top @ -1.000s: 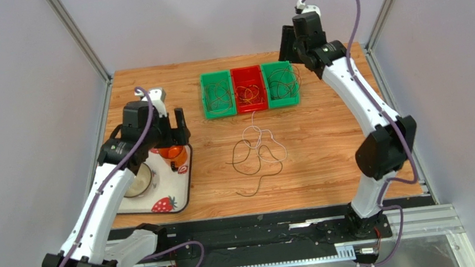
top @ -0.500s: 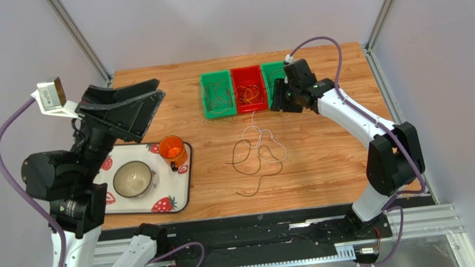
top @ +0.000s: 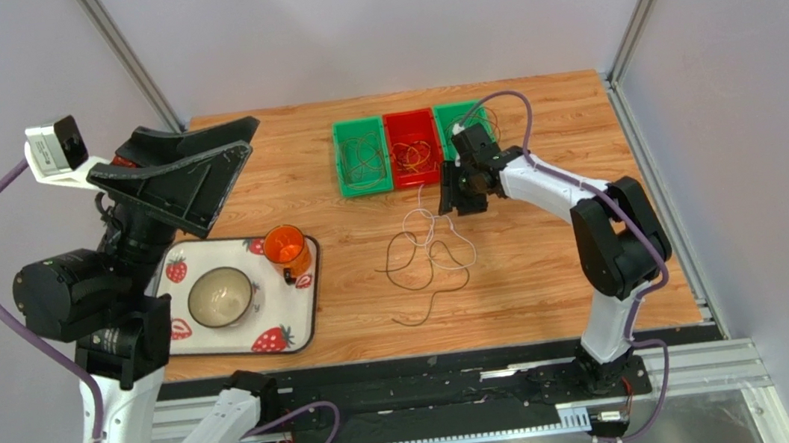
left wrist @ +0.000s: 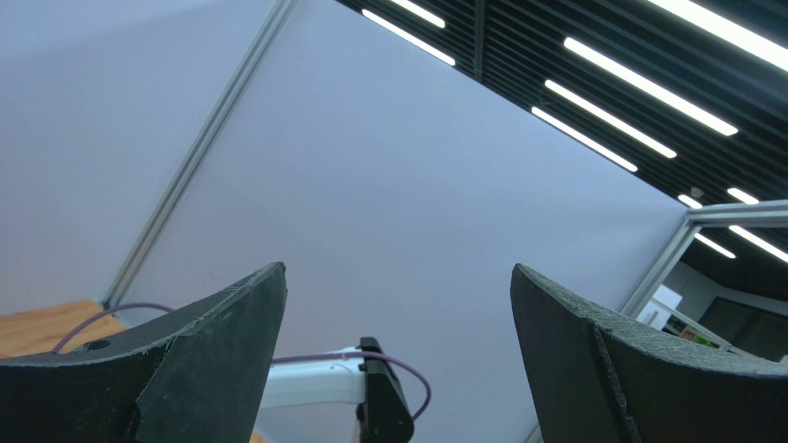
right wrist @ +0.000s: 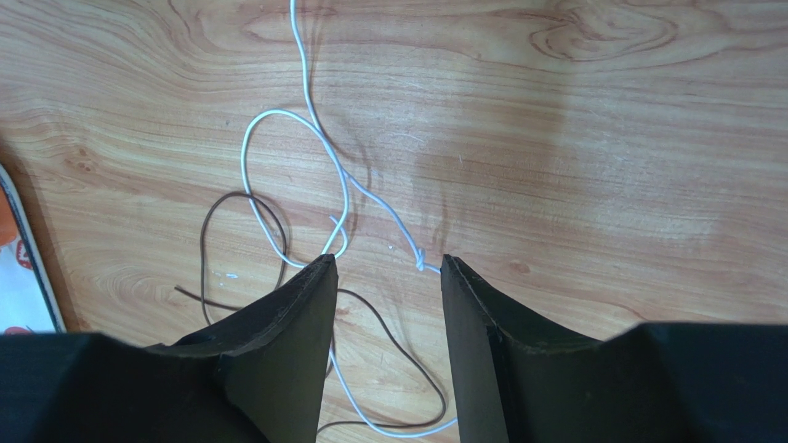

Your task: Untangle the cables

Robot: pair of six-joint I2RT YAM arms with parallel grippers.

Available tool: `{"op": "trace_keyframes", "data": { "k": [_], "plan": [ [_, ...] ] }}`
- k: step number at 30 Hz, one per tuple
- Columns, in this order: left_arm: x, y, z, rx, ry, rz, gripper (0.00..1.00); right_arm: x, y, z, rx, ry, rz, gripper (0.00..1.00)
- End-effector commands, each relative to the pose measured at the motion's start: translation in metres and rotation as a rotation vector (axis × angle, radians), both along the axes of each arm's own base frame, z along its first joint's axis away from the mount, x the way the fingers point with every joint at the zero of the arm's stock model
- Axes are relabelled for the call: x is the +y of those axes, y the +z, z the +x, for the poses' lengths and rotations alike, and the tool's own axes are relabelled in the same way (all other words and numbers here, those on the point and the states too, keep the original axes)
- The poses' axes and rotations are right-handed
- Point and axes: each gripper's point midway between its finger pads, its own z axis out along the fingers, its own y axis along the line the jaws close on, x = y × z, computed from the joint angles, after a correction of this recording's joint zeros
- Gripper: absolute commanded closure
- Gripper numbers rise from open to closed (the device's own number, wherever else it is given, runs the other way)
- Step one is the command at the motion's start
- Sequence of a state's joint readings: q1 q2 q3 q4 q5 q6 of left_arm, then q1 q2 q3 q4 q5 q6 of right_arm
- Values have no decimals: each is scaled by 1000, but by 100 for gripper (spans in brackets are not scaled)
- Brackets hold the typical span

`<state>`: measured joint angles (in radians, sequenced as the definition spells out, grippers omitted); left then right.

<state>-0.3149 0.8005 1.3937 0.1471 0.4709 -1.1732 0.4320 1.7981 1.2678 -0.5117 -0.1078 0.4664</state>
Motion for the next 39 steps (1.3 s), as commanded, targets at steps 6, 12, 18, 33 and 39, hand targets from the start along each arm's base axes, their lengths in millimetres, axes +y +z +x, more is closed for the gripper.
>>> {"op": "trace_keyframes", "data": {
  "k": [6,12,18,33,39],
  "plan": [
    [-1,18,-5,17,-10,20,1,17,-16,12,-9,39,-17,54],
    [-5,20,-14,-24,-28,76,1,22,-21,11,4,55,-37,83],
    [-3,-15,14,1,94,140,1,17,8,19,-45,51,-85,100],
    [-79,-368,157,507,152,1030,10,-2,307,-5,-633,-33,159,100],
    [-125,-463,139,519,99,1291,17,-42,281,3,-612,-171,-36,100]
  ]
}}
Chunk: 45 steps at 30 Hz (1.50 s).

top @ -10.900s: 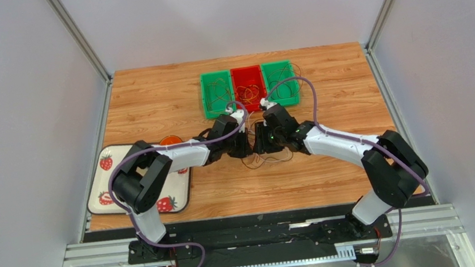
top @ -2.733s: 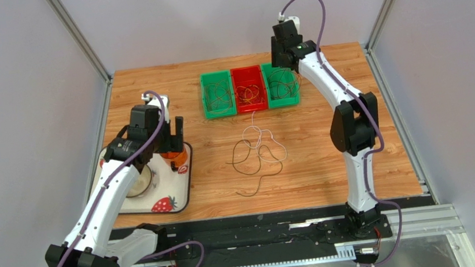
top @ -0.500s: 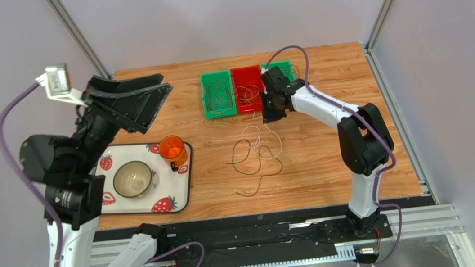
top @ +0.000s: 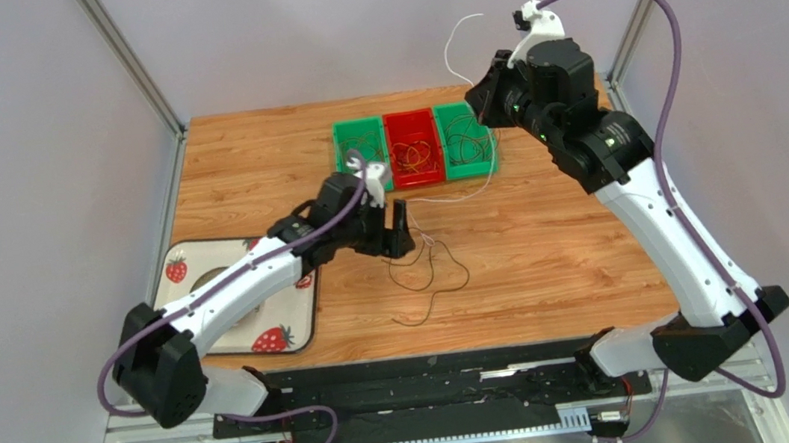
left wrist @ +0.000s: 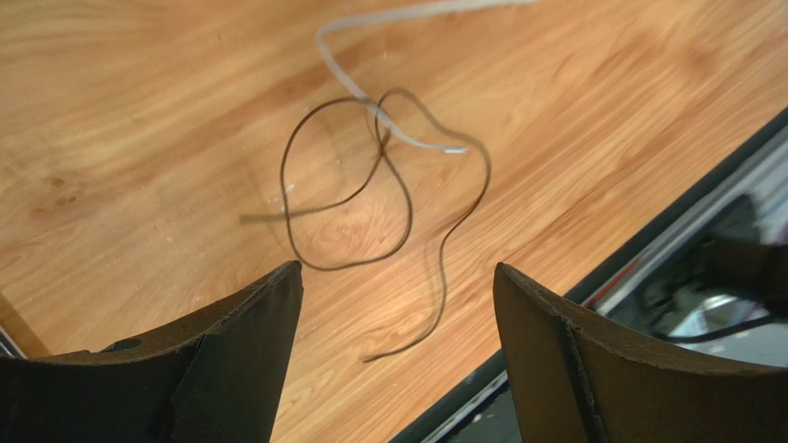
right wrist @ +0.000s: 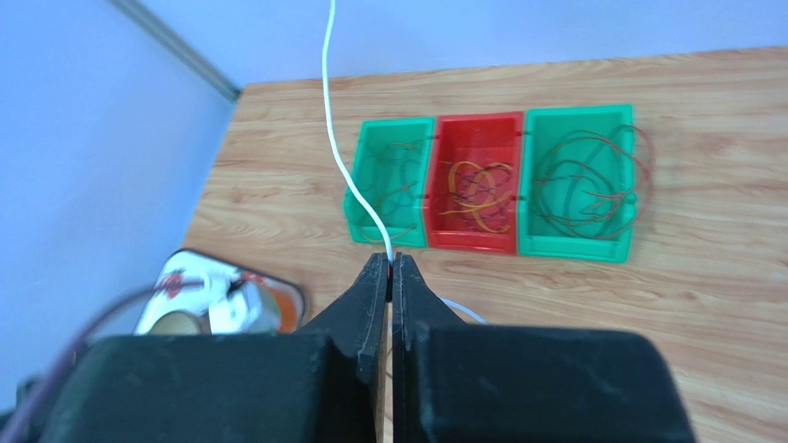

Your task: Untangle the cables

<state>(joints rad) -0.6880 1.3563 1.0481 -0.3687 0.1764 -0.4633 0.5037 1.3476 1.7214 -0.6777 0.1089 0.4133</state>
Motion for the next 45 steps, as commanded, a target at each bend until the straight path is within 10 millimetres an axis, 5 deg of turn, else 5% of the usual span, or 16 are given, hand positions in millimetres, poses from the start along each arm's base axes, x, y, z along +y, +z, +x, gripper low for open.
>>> {"op": "trace_keyframes", "data": {
  "k": [1,10,21,29,40,45],
  "plan": [
    [-15,-22,3,-127,-58,166,17,-29,-65,23,140,-177,-160,100],
    [-51,-71,17,-197,-213,384,23,-79,-77,46,200,-300,-97,100],
    [-77,-111,24,-236,-253,458,35,-71,-85,48,208,-231,-54,100],
    [-98,-100,23,-314,-193,490,42,-67,-88,52,215,-209,-37,100],
    [-115,-110,19,-319,-200,509,50,-67,-89,53,220,-200,-29,100],
    [-107,-104,27,-260,-49,565,46,-66,-89,53,223,-194,-25,100]
  ]
}}
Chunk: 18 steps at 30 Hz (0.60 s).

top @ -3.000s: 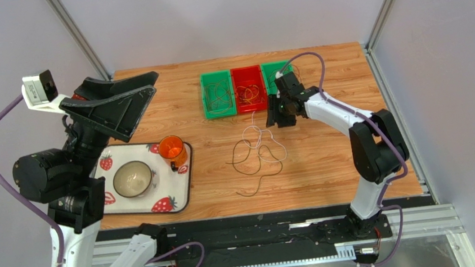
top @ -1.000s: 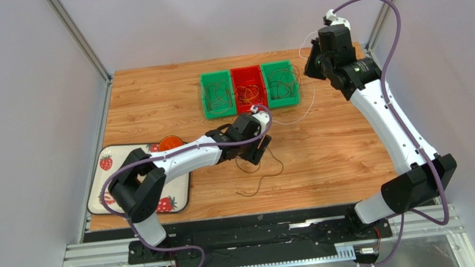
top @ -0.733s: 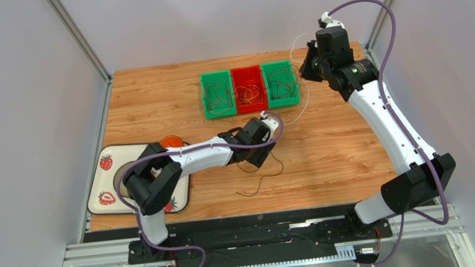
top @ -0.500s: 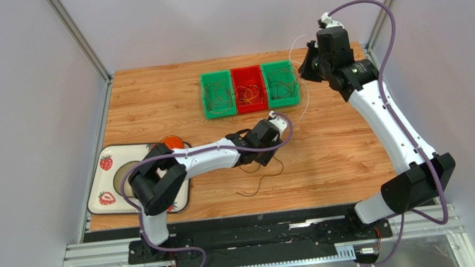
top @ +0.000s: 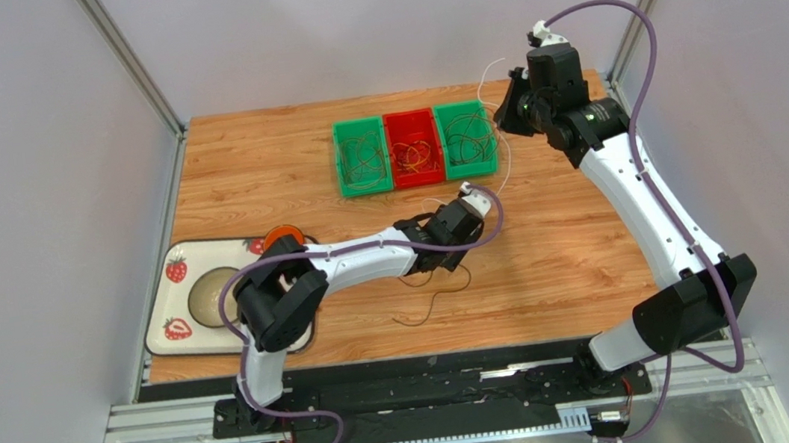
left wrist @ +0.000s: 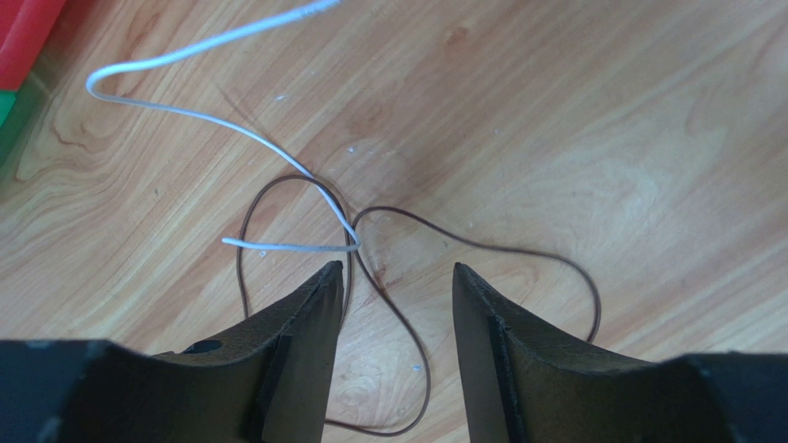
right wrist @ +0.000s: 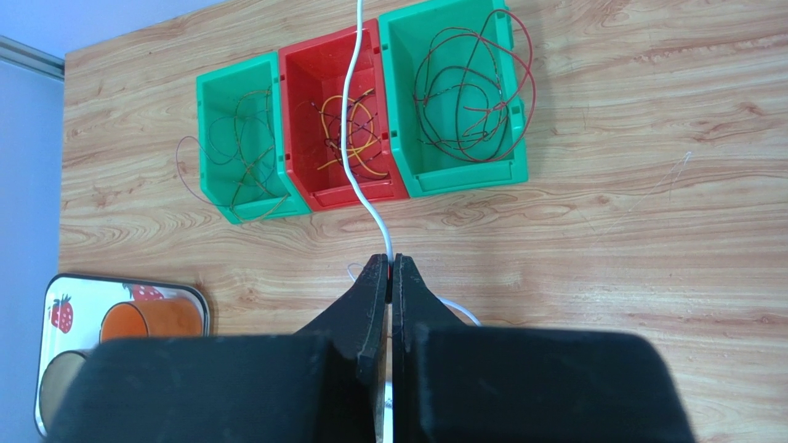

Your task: Untangle the cables

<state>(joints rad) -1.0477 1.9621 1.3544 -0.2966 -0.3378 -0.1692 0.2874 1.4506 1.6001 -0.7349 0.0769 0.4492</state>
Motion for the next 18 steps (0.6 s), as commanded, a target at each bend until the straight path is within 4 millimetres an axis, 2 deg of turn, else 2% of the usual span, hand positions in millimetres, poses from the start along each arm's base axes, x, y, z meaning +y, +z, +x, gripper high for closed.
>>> {"op": "trace_keyframes", "data": {
  "k": [1,2,3,5,7,9,10,12,18],
  "plan": [
    [5,16,6,0,213,-2,51,3,16,5,-57,4,37,100],
    [1,25,6,12,262,-50,51,3,16,5,-58,5,38,100],
    [-7,27,-1,55,331,-121,50,3,15,5,-55,4,38,100],
    [-22,28,-14,121,362,-190,50,2,16,6,-58,-1,39,100],
    [-39,24,-29,151,391,-234,50,4,16,5,-57,5,43,100],
    [-47,15,-28,146,432,-202,50,5,17,5,-57,9,47,100],
    [-37,6,-31,151,454,-131,51,6,16,4,-55,15,48,100],
    [-35,0,-20,107,508,-86,52,6,15,3,-51,16,51,100],
    [-18,-2,-8,13,579,-35,50,7,16,2,-57,22,58,100]
  ]
}}
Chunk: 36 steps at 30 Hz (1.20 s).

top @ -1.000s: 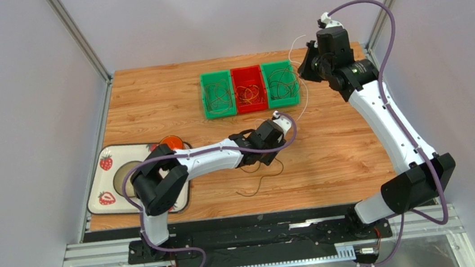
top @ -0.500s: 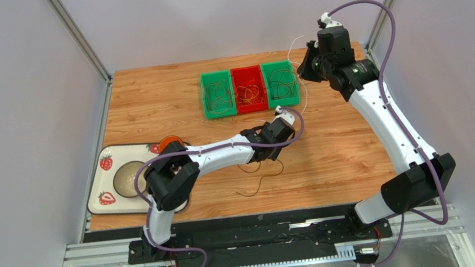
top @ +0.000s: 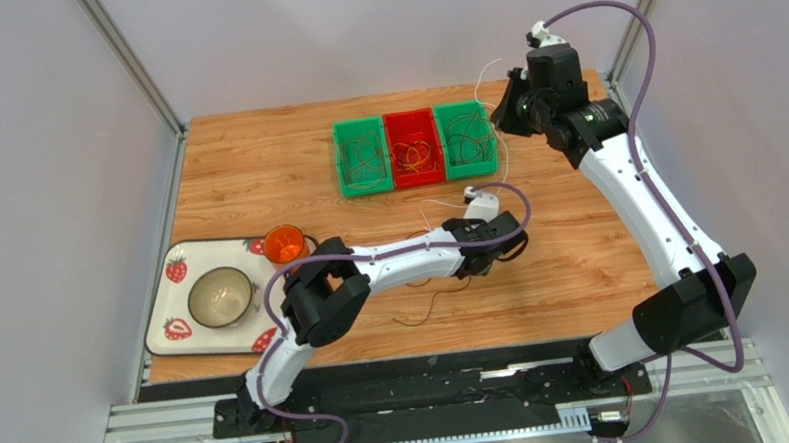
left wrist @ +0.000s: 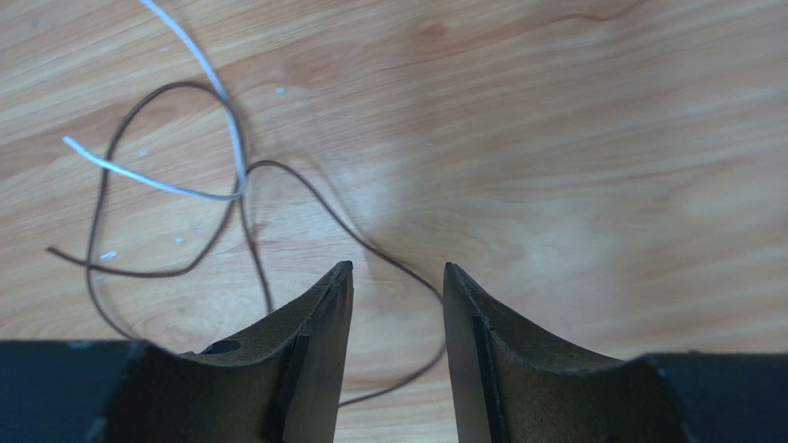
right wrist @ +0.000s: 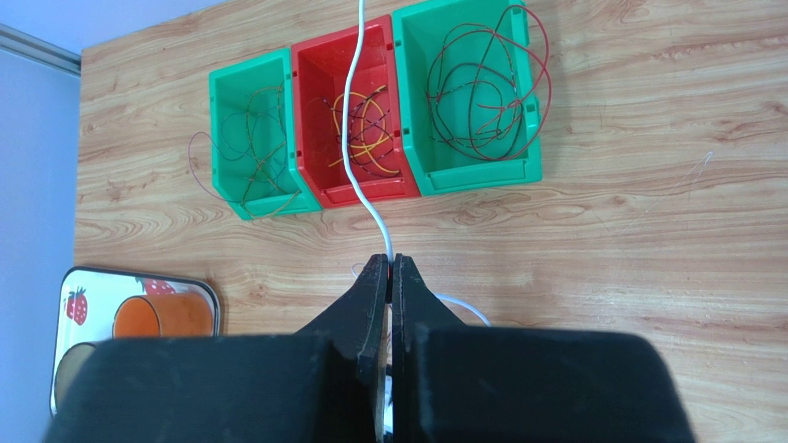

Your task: Untangle the cables

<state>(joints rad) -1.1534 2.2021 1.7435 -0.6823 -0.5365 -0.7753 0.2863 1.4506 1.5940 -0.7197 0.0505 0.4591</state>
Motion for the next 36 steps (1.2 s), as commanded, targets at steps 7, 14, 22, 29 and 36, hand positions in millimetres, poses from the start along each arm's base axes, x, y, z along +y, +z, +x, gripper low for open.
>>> {"op": "trace_keyframes", "data": {
  "k": [7,14,22,29,36],
  "plan": [
    [31,1,29,-78,171,82,49,5,15,0,-53,18,47,100],
    [21,-6,40,-53,166,29,52,5,15,0,-57,18,47,100],
    [25,-23,38,-14,172,40,75,4,16,-1,-58,17,47,100],
    [39,-38,24,31,174,52,100,1,17,-1,-62,14,46,100],
    [61,4,6,44,91,48,100,-9,32,14,-80,-13,95,100]
  ]
}}
